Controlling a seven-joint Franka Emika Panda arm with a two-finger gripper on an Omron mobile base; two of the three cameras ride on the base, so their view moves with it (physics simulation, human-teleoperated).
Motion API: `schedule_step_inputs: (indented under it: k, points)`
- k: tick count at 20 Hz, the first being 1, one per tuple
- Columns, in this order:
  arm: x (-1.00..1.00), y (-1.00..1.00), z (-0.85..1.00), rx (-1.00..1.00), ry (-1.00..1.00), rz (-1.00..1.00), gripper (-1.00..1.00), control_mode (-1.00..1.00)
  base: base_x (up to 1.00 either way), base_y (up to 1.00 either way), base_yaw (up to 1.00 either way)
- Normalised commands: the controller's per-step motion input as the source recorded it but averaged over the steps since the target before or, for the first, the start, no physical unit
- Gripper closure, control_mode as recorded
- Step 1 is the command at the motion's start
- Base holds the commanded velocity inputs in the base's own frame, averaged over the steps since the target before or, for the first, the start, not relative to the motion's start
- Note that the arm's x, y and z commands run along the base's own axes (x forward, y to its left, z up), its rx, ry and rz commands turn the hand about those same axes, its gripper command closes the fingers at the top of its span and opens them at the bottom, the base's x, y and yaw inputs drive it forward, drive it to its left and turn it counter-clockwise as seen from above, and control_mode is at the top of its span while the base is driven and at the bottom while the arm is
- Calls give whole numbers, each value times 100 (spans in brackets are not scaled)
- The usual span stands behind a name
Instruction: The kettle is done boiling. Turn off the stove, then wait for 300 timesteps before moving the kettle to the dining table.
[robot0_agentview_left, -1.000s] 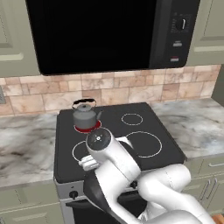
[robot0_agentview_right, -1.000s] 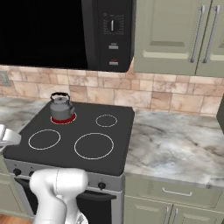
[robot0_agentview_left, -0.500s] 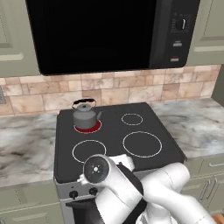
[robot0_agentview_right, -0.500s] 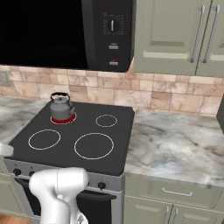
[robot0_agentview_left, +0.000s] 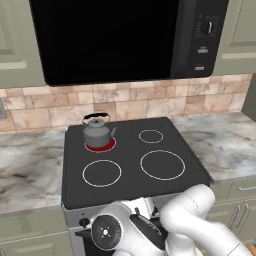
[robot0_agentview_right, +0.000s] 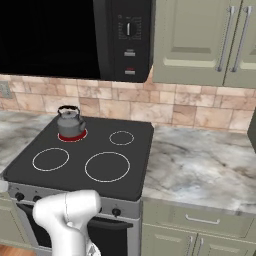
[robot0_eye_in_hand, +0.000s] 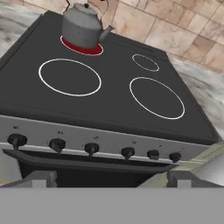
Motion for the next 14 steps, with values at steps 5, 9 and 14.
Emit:
schedule_step_inputs:
  k: [5,9,14]
  points:
    - [-2,0,-30,-4,-15,5,-100,-100,0,0,0]
    - [0,0,-33,-2,-15,7,-100,-100,0,0,0]
    - [0,0,-34,-1,-15,7,-100,-100,0,0,0]
